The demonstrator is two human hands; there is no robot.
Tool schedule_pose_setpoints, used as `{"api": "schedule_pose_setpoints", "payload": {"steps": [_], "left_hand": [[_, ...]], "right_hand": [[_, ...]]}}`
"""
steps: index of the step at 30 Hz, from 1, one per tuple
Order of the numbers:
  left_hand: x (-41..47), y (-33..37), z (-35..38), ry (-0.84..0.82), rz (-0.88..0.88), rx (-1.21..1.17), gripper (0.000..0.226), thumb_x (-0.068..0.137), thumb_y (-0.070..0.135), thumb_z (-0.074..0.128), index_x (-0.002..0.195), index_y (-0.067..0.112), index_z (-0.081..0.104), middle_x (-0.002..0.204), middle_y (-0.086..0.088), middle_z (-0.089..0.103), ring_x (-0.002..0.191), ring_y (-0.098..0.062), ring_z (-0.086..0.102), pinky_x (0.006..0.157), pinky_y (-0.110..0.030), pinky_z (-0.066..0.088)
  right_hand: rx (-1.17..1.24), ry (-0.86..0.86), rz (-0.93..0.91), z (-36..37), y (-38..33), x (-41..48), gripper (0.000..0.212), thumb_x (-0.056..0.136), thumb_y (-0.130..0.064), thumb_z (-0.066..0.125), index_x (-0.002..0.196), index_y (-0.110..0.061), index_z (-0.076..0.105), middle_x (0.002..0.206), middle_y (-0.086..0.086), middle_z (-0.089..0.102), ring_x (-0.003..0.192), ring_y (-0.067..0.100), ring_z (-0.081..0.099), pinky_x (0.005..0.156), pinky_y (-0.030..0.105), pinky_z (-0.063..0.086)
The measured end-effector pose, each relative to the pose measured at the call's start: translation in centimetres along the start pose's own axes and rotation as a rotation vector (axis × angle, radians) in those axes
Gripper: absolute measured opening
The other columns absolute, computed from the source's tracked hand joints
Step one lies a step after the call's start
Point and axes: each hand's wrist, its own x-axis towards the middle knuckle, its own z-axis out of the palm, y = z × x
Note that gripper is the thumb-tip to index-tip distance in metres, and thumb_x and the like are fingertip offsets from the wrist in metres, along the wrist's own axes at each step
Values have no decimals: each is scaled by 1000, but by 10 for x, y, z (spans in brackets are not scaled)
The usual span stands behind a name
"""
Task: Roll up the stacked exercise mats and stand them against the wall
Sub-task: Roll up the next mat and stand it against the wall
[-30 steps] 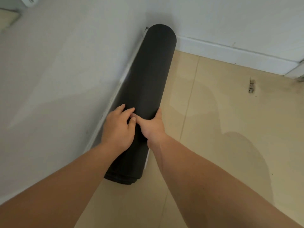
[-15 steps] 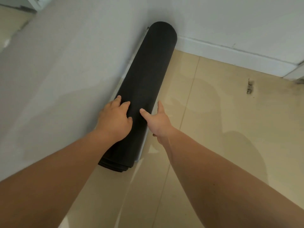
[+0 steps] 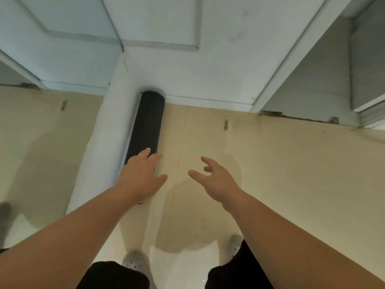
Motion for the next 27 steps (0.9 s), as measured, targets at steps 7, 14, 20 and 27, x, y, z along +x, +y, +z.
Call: {"api": "schedule_pose_setpoints", "payload": {"steps": [7,14,20,27], "left_hand": [[-160,118,-164,-17,149,-62,59,101,44,57,154,28,37,164,-1,31,149,-25,32,119,-41,31],[-240,181,-200,-43,265,-409,43,101,41,59,142,34,51,147,1,49,111,-14,52,95,-34,45],[-283,204,-182,-241,459,-347,48,94,51,66,138,39,52,147,9,48,129,-18,50,102,-38,43],[-383,262,-114,-335,645,-137,47,93,44,69,137,32,56,145,4,54,125,-21,54,99,-35,42]], "right_hand": [[8,65,-26,-122,-73,-223,77,93,-54,72,159,-36,37,159,1,45,139,23,50,110,39,45],[137,248,-58,-160,-82,-351,74,93,-53,72,157,-37,38,152,0,49,123,19,53,98,34,45],[303,483,41,-128,-23,-455,71,93,-54,71,155,-35,42,140,-2,55,112,17,59,90,30,46],[594,725,200,-88,104,-599,73,92,-54,73,155,-37,43,146,-5,54,120,18,58,91,29,46]]}}
